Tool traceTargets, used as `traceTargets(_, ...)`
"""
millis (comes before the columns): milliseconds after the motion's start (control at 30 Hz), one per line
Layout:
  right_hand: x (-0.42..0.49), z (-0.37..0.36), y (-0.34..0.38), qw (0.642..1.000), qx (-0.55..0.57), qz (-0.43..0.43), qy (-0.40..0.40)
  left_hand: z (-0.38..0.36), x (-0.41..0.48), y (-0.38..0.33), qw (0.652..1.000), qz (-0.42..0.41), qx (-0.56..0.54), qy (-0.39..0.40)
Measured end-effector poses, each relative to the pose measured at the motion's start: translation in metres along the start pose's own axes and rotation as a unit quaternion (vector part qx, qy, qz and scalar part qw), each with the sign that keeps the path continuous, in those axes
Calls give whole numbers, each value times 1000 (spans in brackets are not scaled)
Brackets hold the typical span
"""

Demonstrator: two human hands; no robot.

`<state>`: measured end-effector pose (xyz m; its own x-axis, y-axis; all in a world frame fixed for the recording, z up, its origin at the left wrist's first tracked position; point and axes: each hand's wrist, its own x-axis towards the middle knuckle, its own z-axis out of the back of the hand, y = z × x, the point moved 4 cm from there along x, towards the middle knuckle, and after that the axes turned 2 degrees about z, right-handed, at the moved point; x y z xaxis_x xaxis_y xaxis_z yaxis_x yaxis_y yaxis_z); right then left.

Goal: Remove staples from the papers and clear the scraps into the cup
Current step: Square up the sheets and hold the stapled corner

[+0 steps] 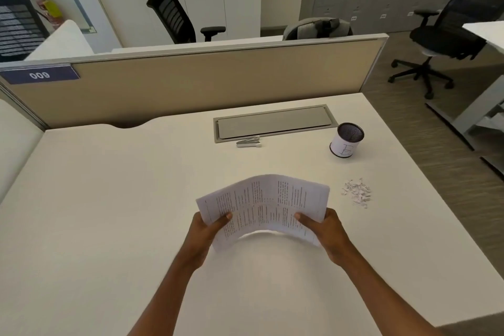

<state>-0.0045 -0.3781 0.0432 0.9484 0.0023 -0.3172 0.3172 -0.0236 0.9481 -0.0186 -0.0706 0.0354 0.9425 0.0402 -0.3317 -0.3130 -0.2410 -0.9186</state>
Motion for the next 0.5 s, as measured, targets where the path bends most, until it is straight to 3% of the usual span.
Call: traceTargets(500, 6, -6, -22, 1000, 12, 8, -3, -5, 1, 21, 998, -18, 47, -28)
